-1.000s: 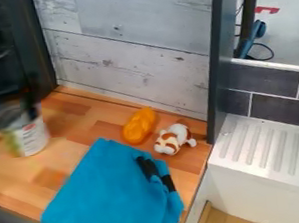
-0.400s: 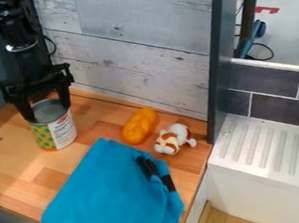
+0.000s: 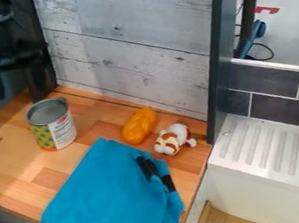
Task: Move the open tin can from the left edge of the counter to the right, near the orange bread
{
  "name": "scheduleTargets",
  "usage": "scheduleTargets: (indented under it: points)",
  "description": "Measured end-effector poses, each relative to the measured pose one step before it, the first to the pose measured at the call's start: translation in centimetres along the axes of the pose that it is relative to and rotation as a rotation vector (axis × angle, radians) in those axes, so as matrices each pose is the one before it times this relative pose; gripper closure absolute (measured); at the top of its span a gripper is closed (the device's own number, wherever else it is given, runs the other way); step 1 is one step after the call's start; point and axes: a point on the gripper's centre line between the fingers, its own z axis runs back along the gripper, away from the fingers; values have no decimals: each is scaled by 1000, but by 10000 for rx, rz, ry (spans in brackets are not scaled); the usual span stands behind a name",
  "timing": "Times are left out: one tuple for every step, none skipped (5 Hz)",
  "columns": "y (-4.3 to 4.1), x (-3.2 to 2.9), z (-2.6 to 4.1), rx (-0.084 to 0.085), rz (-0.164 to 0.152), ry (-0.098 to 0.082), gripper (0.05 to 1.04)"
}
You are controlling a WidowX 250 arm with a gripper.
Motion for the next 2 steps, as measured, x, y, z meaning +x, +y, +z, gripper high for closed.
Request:
scheduleTargets:
  points:
    - [-28, -1797, 2361, 657, -1928, -175, 83]
    - [406, -2620, 1194, 310, -2507, 537, 83]
